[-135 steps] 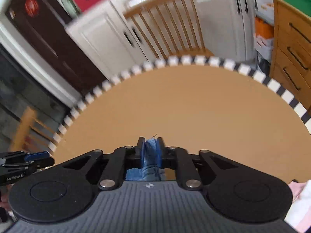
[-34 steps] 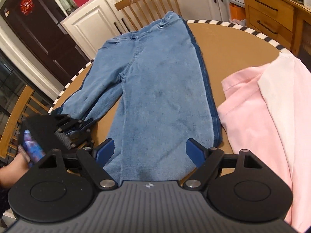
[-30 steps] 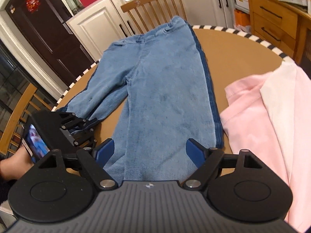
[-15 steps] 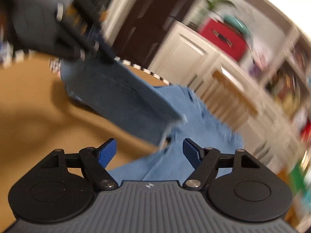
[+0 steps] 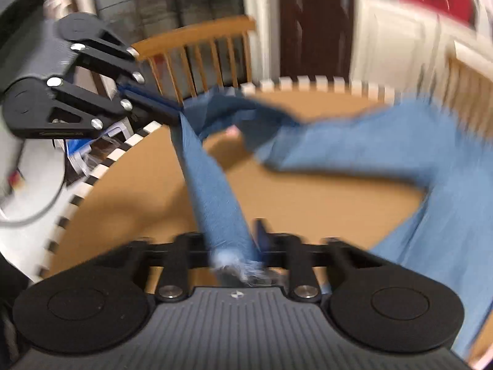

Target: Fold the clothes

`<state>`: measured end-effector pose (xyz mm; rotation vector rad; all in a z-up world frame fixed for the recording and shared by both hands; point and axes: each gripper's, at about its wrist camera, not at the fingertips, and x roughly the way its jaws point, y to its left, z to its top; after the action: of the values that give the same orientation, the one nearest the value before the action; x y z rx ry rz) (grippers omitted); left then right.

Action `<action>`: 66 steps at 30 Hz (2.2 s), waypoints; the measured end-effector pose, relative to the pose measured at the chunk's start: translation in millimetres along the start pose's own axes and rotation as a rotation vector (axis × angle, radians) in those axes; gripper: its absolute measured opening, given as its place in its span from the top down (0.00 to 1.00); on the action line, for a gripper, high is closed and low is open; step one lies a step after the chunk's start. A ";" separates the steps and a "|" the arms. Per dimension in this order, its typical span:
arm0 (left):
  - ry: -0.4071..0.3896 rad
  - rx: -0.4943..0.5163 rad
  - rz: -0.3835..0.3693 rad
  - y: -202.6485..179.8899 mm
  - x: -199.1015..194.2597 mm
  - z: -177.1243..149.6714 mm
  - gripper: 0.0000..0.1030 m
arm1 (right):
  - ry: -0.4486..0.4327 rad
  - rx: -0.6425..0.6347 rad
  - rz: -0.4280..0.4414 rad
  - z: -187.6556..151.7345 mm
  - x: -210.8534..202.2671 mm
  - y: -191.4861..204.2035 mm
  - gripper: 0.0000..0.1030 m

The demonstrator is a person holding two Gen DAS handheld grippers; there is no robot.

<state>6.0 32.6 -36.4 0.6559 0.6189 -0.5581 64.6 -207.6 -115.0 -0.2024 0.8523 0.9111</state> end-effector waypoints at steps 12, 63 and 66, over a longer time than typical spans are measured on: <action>-0.120 -0.132 -0.049 2.9 -66.5 -17.4 0.93 | -0.279 0.380 0.373 -4.6 -89.3 71.9 0.92; 0.441 -0.427 0.073 -129.3 -8.4 -48.2 0.95 | -0.008 0.543 -0.076 -73.1 -81.5 57.1 0.37; 0.472 -0.834 -0.049 -77.7 -13.0 -81.5 0.95 | -0.018 0.539 -0.072 -72.3 -82.7 53.8 0.35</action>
<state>-80.8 41.4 -108.7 -0.0319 1.2191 -0.1430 -43.5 -260.5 -93.2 0.2410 1.0353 0.5885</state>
